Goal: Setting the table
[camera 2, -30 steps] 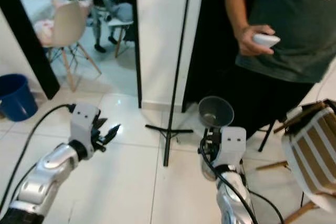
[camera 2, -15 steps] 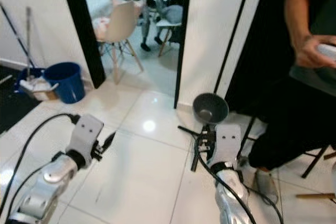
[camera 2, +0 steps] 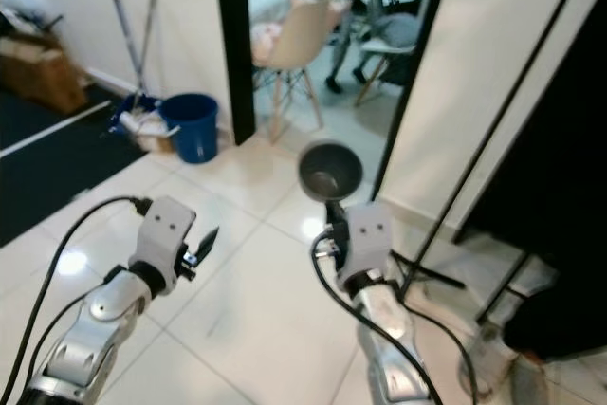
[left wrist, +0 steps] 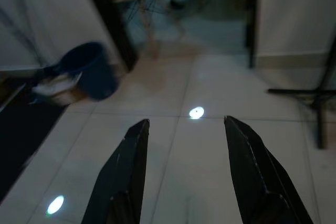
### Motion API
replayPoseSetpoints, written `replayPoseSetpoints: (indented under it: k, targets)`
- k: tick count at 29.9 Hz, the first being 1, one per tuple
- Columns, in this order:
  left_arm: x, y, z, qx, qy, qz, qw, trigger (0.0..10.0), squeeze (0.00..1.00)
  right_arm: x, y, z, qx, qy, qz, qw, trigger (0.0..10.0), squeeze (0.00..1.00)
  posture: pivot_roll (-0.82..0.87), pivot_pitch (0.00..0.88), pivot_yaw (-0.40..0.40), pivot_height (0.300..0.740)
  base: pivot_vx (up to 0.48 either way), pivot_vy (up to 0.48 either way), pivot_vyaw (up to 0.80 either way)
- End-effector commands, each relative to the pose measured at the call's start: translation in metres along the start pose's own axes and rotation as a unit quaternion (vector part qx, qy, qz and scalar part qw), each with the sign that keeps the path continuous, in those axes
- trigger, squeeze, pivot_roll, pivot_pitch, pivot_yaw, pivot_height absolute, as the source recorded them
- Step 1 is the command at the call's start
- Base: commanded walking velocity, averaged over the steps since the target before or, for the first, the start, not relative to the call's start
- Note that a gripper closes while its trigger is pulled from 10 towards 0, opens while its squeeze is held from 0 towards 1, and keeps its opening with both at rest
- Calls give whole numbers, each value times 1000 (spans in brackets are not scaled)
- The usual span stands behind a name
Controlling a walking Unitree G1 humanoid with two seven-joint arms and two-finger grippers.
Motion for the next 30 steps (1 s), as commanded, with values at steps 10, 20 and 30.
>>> replayPoseSetpoints:
  k: [10,20,30]
  targets:
    - [-1,-5,-15,-19,43,-16,999,10000,0,-7,-2,-17,42,17,-5,999,10000,0,99,98,76,740,0,0,794]
    - [3,-1,-23,-50,59,-22,997,10000,0,-9,-4,-2,39,-3,-8,999,10000,0,92,95,82,740,0,0,794]
    - [-2,-4,-31,-66,73,-30,995,10000,0,-11,-3,9,38,-1,-9,999,10000,0,92,96,81,740,0,0,794]
Point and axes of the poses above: a point about 5 cm out from each wrist's last joint towards the gripper, its own x axis pointing out of the wrist towards the gripper, its own y axis along the axis of the wrist's last joint, z = x × y, the point moved 6 cm from there along x, pointing out of the wrist towards the gripper, and after that the axes turned 10 degrees about -x, right-handed, at the moved point
